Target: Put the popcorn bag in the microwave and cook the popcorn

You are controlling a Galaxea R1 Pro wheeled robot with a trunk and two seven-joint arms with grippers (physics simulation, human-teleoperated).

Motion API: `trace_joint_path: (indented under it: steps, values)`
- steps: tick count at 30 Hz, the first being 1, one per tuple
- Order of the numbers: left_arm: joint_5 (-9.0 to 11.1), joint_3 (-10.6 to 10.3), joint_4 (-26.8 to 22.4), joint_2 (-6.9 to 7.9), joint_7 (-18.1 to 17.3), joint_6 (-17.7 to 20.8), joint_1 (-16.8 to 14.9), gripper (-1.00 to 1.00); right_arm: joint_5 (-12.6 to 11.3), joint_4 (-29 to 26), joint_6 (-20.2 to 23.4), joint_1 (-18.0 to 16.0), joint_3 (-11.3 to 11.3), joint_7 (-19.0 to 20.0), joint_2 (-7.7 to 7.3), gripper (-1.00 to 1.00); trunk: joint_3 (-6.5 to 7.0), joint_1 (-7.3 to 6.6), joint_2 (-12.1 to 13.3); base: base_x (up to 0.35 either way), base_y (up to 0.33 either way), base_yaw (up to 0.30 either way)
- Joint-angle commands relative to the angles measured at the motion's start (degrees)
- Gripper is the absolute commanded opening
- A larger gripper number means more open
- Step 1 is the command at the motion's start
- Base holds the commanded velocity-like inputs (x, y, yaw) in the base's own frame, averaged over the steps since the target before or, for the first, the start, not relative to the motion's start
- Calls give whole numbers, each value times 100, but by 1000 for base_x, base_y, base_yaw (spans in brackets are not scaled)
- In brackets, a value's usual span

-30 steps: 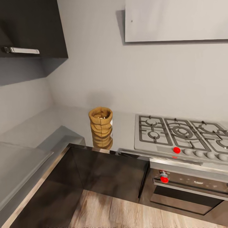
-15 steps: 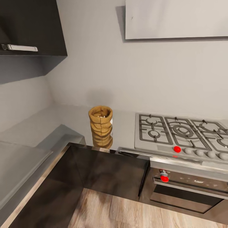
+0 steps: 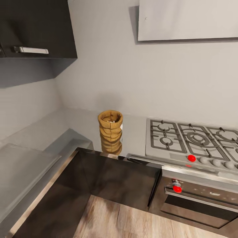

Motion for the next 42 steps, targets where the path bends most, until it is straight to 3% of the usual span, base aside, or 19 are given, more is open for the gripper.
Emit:
trace_joint_path:
  steps: [1, 12, 17, 25, 34, 42]
  values:
    - [36, 2, -7, -2, 14, -12, 2, 100, 42, 12, -31, -5, -47, 13, -8, 100, -4, 0, -3, 0, 0, 266]
    - [35, 4, -7, -2, 14, -12, 2, 100, 51, 12, -74, -5, -33, 13, -5, 100, -4, 0, -3, 0, 0, 41]
    - [44, 9, -15, -9, 7, -16, 2, 100, -69, -5, -38, -168, 128, 45, 156, 100, -4, 0, -3, 0, 0, 0]
    - [45, 21, -15, -15, 6, -23, 2, 100, 92, -108, -83, -182, -112, -56, 117, 100, -4, 0, -3, -56, 0, 0]
    - [45, 30, -7, -11, 14, -284, 2, 100, 96, -105, -84, -181, -104, -53, 118, 100, -4, 0, -3, -168, 0, 0]
    - [46, 30, -7, -11, 13, -289, 2, 100, 105, -205, -44, -181, -88, -1, 124, 100, -4, 0, -3, -2, 0, 0]
